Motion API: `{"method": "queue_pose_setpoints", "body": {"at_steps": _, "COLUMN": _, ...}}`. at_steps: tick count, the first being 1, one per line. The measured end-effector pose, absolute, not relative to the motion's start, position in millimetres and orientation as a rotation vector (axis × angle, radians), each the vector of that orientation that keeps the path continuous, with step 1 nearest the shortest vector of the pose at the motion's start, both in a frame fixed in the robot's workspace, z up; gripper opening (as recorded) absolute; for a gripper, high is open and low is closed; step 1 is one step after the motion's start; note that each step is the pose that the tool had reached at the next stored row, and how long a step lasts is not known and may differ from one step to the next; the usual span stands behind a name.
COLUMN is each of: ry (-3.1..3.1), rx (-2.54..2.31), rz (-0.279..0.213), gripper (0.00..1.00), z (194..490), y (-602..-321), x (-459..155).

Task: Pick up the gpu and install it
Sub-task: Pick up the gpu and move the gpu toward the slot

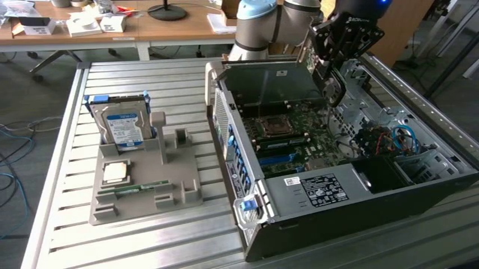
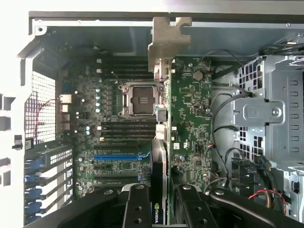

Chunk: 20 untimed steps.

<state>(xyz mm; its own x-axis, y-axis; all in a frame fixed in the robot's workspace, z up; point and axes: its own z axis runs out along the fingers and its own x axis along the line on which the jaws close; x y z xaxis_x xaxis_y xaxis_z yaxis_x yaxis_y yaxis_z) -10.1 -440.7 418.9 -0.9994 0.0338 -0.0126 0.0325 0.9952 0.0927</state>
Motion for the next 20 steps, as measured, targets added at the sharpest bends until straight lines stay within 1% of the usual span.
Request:
{"method": "queue_pose_setpoints", "body": {"at_steps": 6, "ry": 3.125, "rx": 0.005, "rz": 0.153, "gripper": 0.26, "z": 419, "y": -441, "x": -3}}
{"method": "queue_pose_setpoints", "body": {"at_steps": 20, "ry": 3.125, "rx": 0.003, "rz": 0.153, "gripper": 0.26, "z": 419, "y": -447, "x": 3}}
